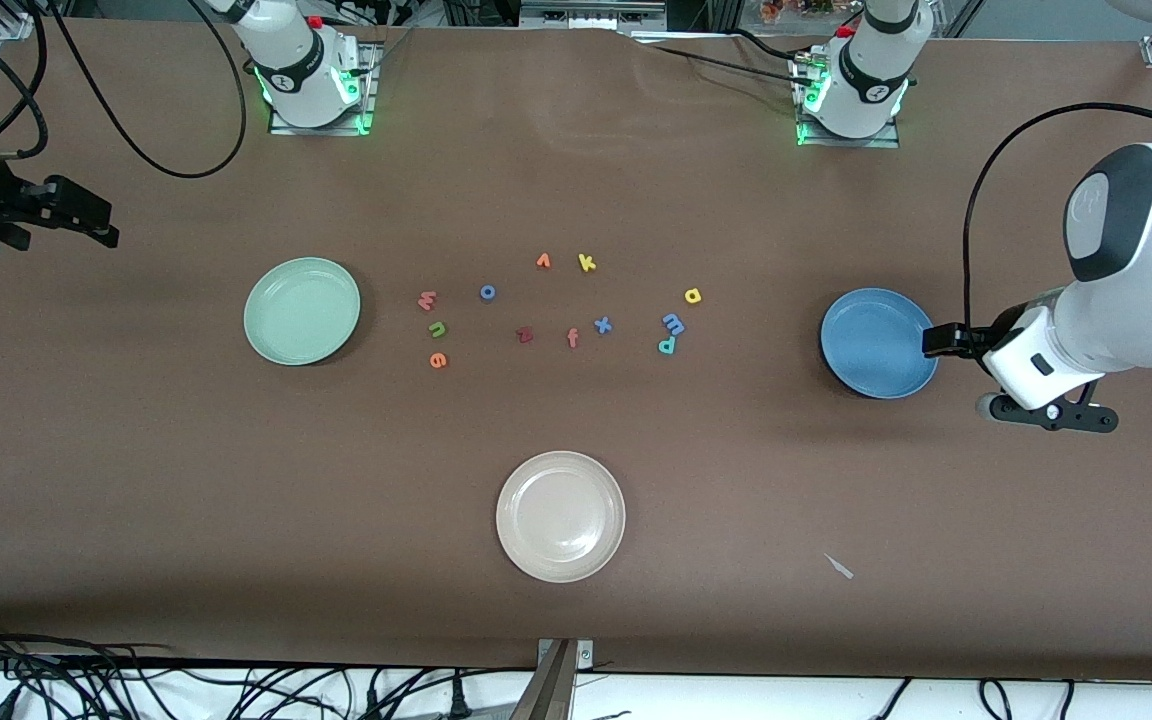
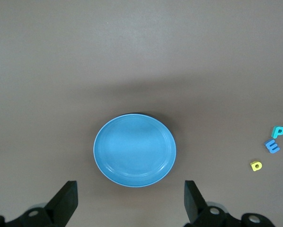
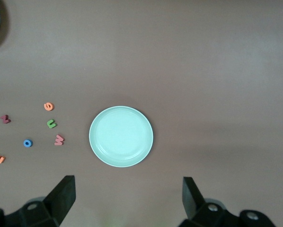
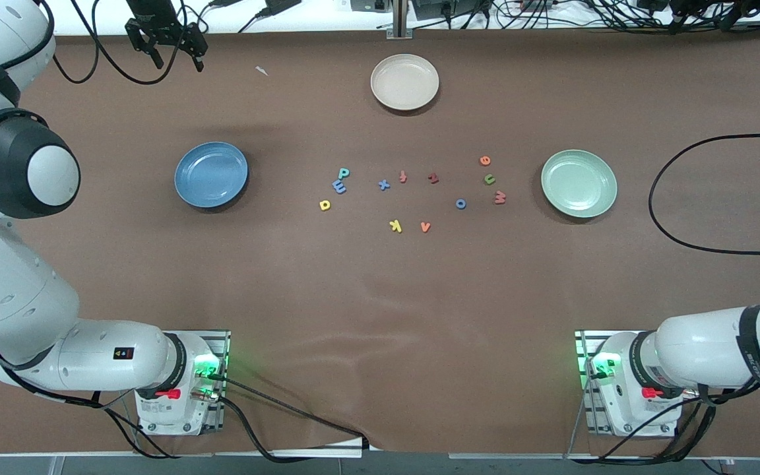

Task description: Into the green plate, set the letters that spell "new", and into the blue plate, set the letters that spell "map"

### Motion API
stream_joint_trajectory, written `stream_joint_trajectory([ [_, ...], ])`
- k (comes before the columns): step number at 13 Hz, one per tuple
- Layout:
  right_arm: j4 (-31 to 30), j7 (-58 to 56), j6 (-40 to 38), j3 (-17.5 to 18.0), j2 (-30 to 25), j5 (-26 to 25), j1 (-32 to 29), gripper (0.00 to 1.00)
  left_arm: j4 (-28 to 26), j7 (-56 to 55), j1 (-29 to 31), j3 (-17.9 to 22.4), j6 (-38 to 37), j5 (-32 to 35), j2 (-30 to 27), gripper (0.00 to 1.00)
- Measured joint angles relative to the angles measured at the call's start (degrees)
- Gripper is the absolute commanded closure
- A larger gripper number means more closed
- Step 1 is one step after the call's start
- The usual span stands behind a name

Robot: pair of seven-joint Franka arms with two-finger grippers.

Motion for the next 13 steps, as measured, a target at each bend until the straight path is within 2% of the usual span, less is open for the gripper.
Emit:
stream_joint_trajectory([
  [3, 0.0, 2.1, -0.8, 0.3, -0.4, 0.0, 0.0, 0.00, 0.0, 0.0, 0.0, 0.0, 0.0, 0.0, 0.0, 0.01],
  [9, 0.0, 10.5, -3.8, 4.2, -0.6, 0.0, 0.1, 0.00, 0.0, 0.0, 0.0, 0.0, 0.0, 0.0, 0.0, 0.01],
  [13, -2.5, 27.1, -5.3, 8.4, -0.6, 0.0, 0.1, 0.00, 0.0, 0.0, -0.1, 0.0, 0.0, 0.0, 0.0, 0.01],
])
